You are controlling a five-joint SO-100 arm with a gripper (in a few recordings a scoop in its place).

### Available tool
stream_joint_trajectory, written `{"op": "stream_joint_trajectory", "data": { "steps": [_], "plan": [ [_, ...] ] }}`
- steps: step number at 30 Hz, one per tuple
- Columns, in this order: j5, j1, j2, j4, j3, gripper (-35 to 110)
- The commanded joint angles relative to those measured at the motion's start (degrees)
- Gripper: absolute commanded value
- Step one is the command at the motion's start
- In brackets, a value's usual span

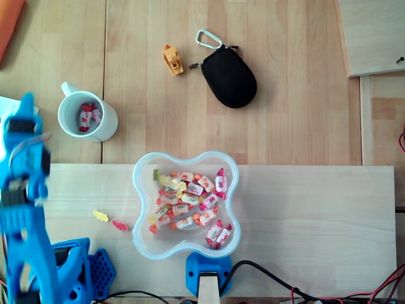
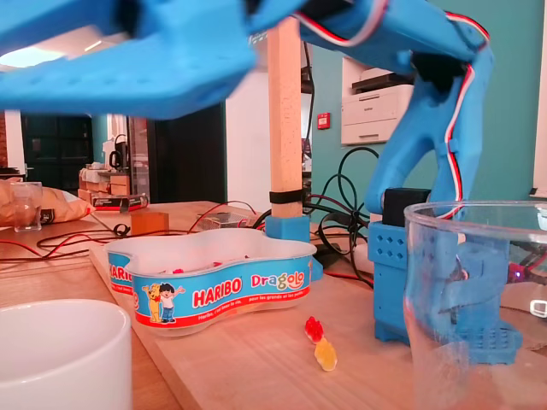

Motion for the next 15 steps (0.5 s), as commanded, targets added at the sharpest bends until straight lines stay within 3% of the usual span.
{"op": "stream_joint_trajectory", "data": {
  "steps": [1, 9, 15],
  "plan": [
    [-1.0, -1.7, 14.5, -11.9, 15.4, -2],
    [-8.0, -2.5, 36.7, -37.2, 46.6, -2],
    [-10.5, -2.6, 41.6, -43.3, 53.3, -2]
  ]
}}
